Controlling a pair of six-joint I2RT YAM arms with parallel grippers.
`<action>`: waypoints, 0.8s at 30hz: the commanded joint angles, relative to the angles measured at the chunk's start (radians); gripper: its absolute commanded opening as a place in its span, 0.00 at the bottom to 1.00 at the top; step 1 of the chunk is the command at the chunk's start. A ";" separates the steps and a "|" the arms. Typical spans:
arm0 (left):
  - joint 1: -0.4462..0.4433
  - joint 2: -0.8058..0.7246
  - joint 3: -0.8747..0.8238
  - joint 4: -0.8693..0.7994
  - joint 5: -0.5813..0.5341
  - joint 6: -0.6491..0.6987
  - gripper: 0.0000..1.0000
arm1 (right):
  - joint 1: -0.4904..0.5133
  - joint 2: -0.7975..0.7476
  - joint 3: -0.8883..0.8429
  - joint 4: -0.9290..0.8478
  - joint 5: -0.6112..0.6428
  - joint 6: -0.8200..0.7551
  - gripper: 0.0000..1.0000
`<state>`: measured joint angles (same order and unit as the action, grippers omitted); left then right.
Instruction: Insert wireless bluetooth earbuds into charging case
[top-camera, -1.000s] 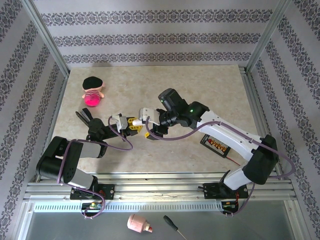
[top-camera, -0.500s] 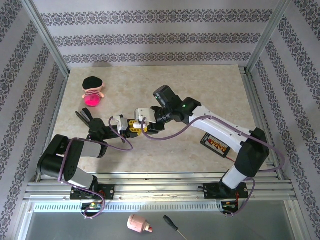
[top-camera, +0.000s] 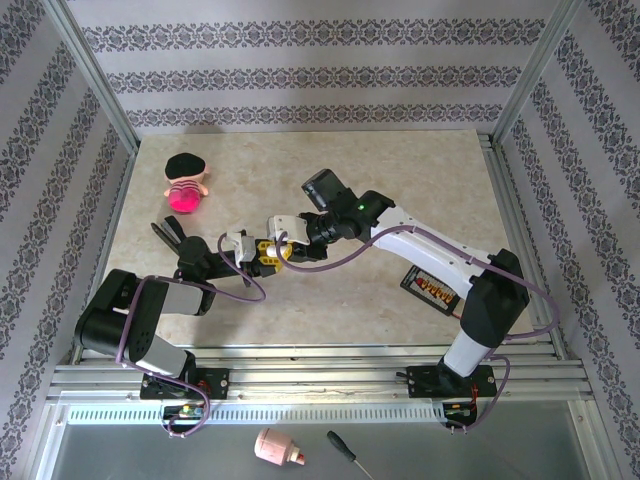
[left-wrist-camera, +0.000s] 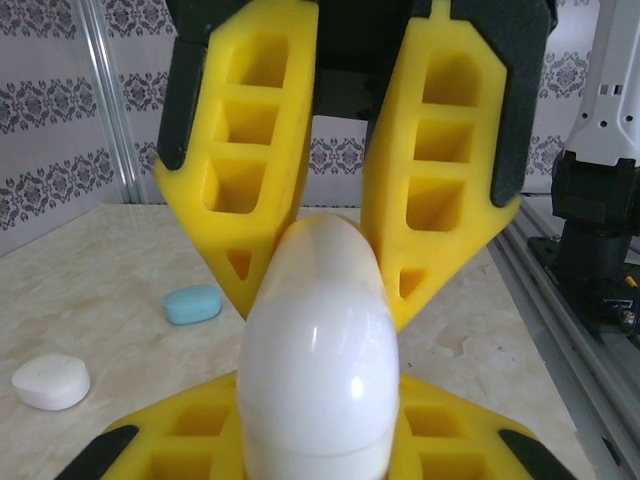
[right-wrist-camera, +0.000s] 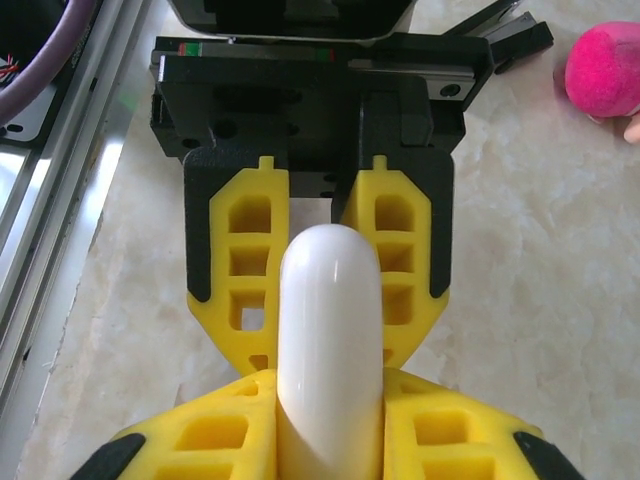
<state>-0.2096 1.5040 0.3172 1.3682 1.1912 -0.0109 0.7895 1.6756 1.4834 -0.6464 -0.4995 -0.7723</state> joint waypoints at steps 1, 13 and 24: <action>-0.008 -0.002 0.020 0.057 -0.050 -0.047 0.46 | -0.024 -0.020 -0.023 0.052 0.008 0.084 0.17; -0.018 -0.129 -0.048 -0.219 -0.337 0.226 0.87 | -0.181 -0.021 -0.236 0.500 0.008 0.862 0.13; -0.053 -0.330 0.043 -0.786 -0.458 0.451 0.98 | -0.298 0.148 -0.321 0.697 -0.072 1.317 0.17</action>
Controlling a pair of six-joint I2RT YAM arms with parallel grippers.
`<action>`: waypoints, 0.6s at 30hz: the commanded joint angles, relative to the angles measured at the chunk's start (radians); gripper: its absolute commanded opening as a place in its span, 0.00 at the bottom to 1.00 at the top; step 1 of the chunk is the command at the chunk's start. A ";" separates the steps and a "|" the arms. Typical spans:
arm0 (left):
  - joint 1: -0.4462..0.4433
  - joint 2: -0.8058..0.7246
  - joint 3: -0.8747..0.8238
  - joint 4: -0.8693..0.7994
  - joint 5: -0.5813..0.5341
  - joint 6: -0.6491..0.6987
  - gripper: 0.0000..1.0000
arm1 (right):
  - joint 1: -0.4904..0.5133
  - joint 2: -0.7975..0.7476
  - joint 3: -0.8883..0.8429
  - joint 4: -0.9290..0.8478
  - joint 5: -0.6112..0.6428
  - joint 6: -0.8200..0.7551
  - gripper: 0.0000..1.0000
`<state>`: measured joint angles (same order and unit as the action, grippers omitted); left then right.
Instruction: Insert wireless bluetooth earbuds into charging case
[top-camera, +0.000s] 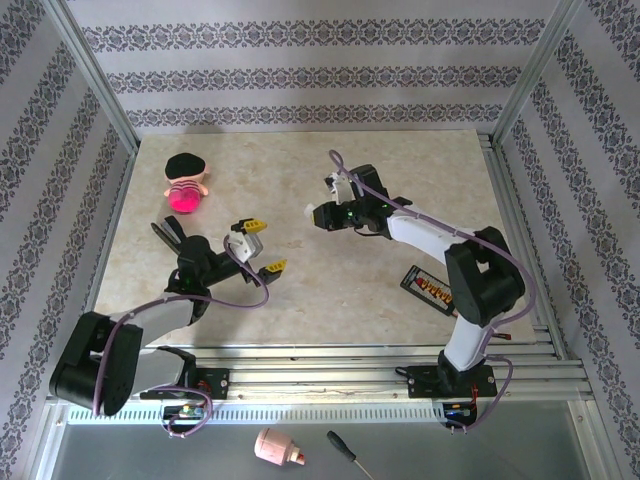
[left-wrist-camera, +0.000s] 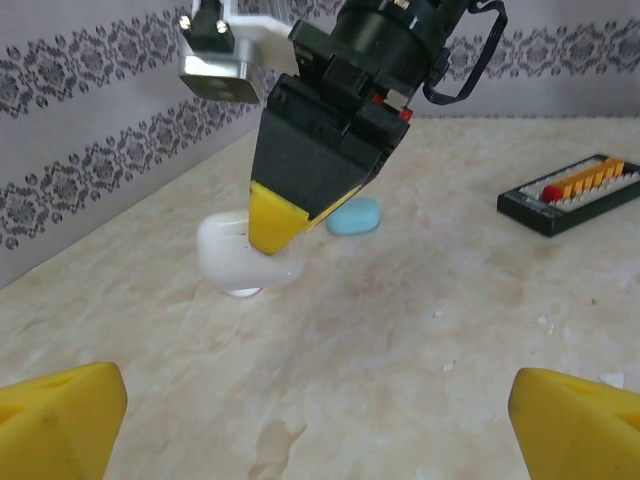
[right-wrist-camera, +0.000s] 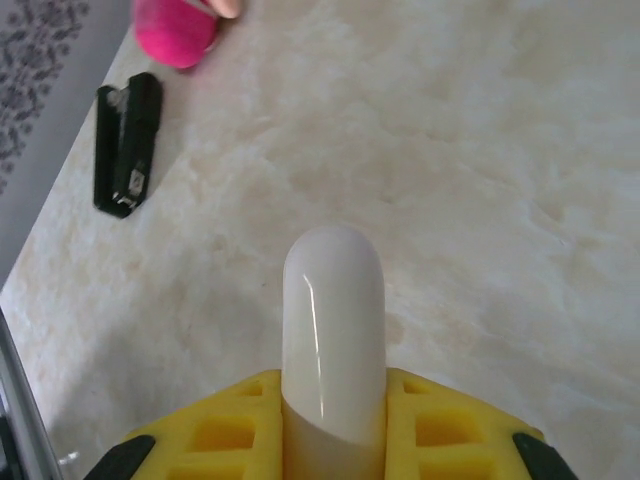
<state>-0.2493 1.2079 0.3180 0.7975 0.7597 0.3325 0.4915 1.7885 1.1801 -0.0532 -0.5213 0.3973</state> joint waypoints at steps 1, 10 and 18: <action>-0.014 -0.045 0.052 -0.252 -0.035 0.112 0.99 | -0.003 0.057 -0.020 0.119 -0.060 0.164 0.18; -0.016 -0.068 0.058 -0.286 -0.094 0.082 0.99 | -0.017 0.227 -0.029 0.244 -0.089 0.260 0.23; -0.016 -0.067 0.060 -0.257 -0.185 0.006 0.99 | -0.043 0.232 -0.051 0.244 -0.068 0.240 0.45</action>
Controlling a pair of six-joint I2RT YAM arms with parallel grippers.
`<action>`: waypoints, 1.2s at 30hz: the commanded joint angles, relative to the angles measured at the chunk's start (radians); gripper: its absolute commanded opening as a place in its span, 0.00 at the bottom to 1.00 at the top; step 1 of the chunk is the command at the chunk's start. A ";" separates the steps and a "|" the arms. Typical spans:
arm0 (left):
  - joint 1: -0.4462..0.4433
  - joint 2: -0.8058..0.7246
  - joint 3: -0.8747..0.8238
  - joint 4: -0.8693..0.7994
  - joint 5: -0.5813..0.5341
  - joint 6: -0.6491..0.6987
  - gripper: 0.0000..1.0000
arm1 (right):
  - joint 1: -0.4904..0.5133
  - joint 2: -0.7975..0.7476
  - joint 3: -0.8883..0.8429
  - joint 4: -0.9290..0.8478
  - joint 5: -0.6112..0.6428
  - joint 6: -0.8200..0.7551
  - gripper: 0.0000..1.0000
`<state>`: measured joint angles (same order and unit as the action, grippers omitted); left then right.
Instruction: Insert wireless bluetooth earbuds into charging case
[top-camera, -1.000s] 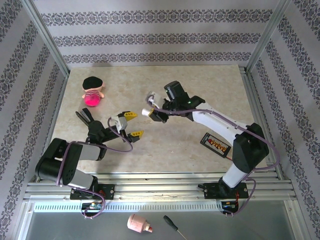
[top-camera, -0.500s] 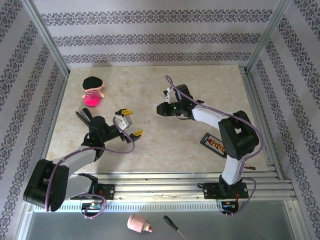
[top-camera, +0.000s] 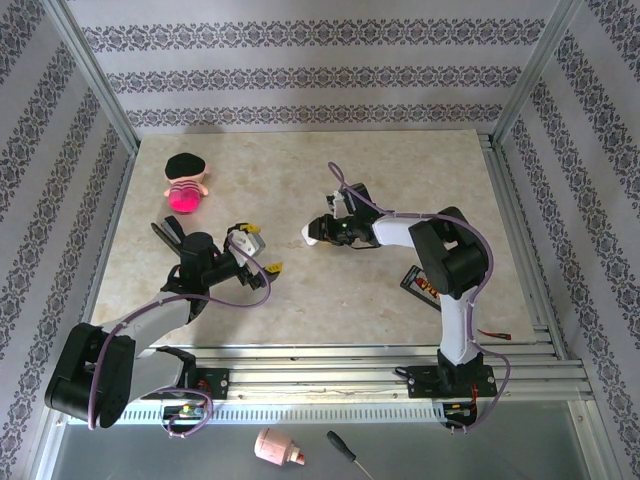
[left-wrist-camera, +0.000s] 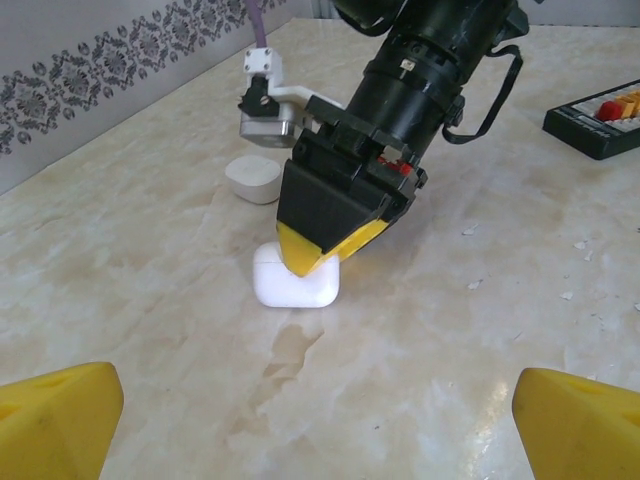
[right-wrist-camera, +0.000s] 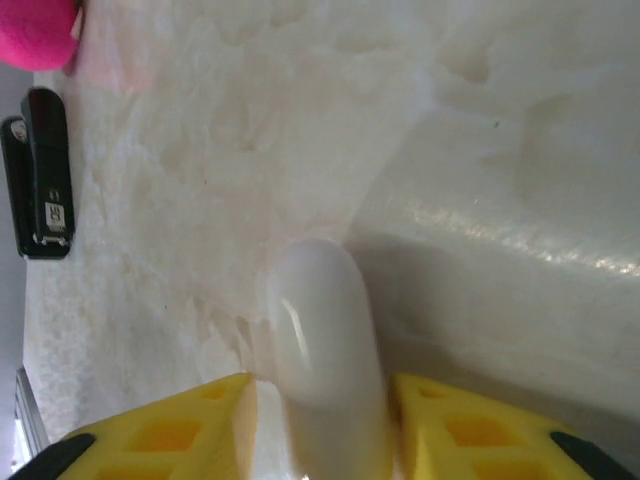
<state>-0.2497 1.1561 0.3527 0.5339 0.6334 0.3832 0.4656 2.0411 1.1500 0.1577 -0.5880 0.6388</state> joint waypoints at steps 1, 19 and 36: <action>-0.016 -0.013 0.022 0.024 -0.103 -0.072 0.99 | -0.023 -0.037 -0.028 0.030 0.001 -0.009 0.50; 0.048 0.007 -0.083 0.159 -0.547 -0.225 0.99 | -0.141 -0.694 -0.385 0.026 0.690 -0.565 0.98; 0.252 0.386 -0.070 0.565 -0.513 -0.351 0.99 | -0.416 -0.615 -0.800 0.741 0.678 -0.631 0.98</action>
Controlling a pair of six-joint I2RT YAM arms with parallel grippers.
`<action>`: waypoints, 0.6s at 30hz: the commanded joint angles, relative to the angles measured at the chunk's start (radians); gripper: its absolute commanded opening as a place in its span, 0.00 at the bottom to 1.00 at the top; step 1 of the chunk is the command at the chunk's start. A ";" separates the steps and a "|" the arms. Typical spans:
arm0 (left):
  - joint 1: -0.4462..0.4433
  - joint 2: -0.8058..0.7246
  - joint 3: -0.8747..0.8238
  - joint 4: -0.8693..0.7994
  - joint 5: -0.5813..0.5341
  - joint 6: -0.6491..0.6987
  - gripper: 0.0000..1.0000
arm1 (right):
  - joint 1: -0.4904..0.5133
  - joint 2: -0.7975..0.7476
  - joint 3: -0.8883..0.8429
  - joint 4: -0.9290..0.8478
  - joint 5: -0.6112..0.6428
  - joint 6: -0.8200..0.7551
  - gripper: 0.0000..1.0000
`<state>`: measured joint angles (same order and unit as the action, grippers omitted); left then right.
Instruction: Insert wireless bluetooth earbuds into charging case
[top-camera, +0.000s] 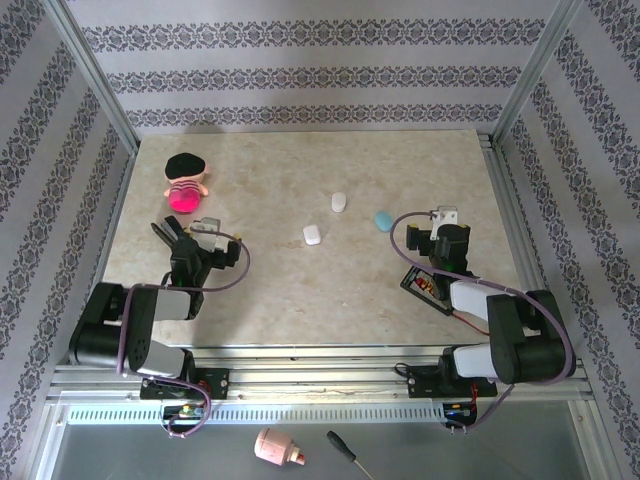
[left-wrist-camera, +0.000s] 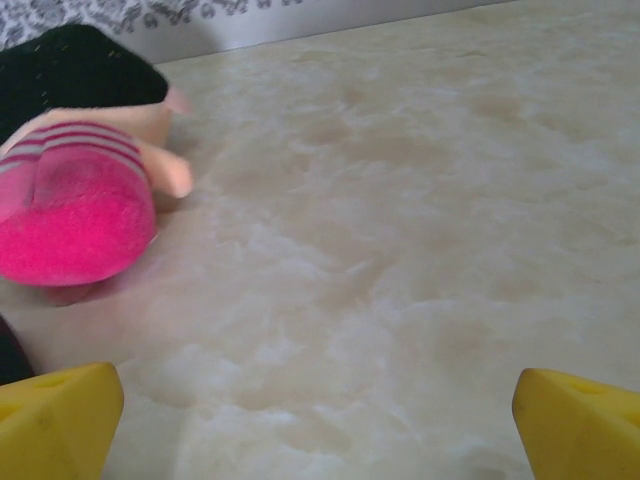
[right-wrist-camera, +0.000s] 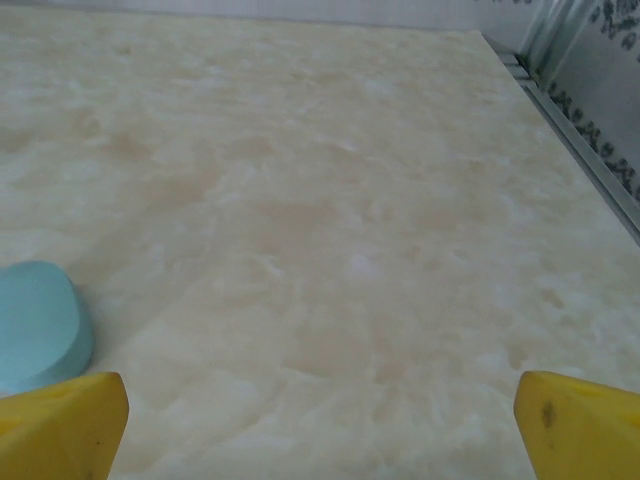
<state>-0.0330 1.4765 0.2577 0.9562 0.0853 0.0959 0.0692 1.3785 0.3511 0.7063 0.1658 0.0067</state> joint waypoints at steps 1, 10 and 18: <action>0.047 0.101 0.032 0.161 0.041 -0.079 0.99 | -0.028 0.092 -0.001 0.239 -0.110 0.002 0.98; 0.053 0.114 0.132 -0.020 -0.033 -0.102 0.99 | -0.057 0.152 0.024 0.244 -0.138 0.032 0.98; 0.051 0.115 0.127 -0.008 -0.045 -0.106 0.99 | -0.057 0.156 0.022 0.255 -0.137 0.030 0.98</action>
<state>0.0135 1.5944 0.3878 0.9504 0.0513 0.0116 0.0212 1.5291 0.3580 0.9241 0.0509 0.0231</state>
